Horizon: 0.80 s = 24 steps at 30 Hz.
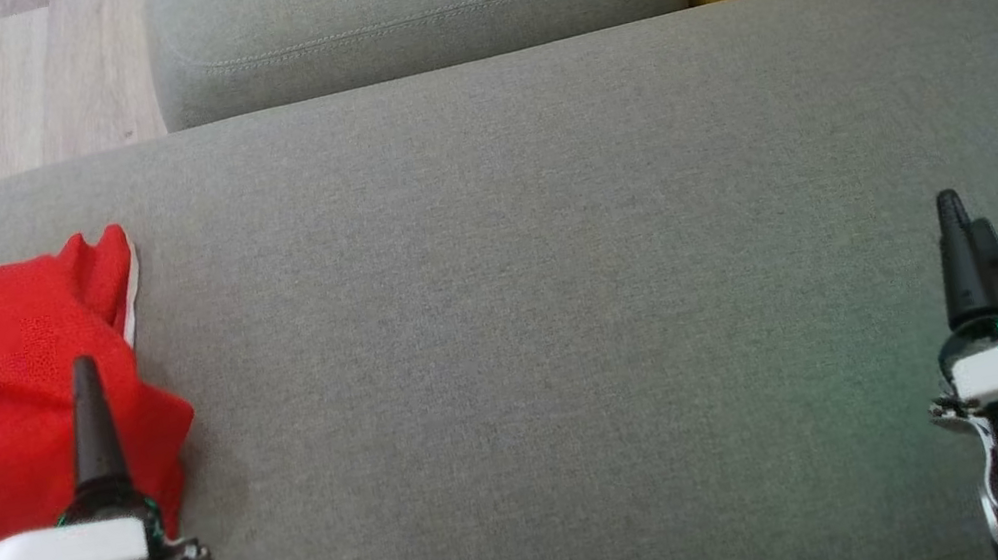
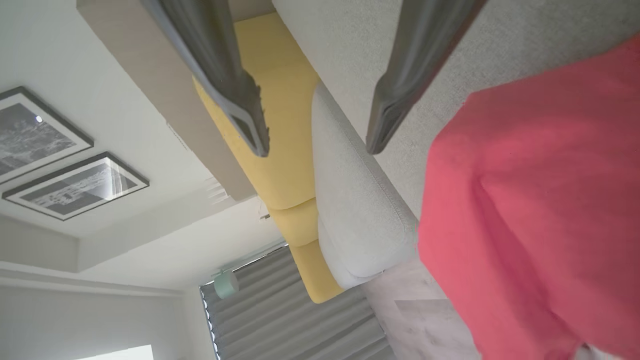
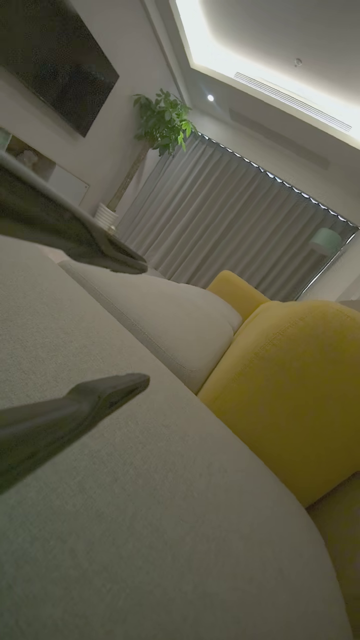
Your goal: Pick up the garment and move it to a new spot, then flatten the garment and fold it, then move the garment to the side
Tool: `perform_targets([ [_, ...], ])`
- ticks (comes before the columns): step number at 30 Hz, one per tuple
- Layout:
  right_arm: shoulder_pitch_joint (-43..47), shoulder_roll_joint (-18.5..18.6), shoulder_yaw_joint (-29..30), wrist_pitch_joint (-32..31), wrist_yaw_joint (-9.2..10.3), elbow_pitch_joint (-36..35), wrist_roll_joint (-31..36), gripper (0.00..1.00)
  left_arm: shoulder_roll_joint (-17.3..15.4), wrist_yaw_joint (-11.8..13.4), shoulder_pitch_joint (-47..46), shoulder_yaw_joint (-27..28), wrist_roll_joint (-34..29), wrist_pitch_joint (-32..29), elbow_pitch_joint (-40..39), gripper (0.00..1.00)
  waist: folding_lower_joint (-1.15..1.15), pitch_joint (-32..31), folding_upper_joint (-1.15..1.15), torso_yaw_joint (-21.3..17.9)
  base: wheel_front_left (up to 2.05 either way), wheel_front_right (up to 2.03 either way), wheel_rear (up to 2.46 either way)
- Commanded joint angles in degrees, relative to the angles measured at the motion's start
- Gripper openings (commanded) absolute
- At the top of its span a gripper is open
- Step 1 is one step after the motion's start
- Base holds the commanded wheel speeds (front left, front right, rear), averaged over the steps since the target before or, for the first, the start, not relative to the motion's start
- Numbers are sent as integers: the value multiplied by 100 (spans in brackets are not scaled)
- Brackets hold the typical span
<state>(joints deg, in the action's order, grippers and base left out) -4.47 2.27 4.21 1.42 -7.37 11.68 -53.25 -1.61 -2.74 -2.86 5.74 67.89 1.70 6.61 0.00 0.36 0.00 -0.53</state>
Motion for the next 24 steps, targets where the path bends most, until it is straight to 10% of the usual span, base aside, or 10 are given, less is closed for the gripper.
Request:
perform_targets([
  [1,-397,46,-94,81,-5,-283,296,100,-77,35,-342,4,-251,65,-317,100,0,0,0,-1,0,0,0],
  [24,-497,45,-649,487,-7,-285,2685,100,-333,666,-308,-1263,-3345,468,-677,100,0,-6,0,-35,0,0,0],
])
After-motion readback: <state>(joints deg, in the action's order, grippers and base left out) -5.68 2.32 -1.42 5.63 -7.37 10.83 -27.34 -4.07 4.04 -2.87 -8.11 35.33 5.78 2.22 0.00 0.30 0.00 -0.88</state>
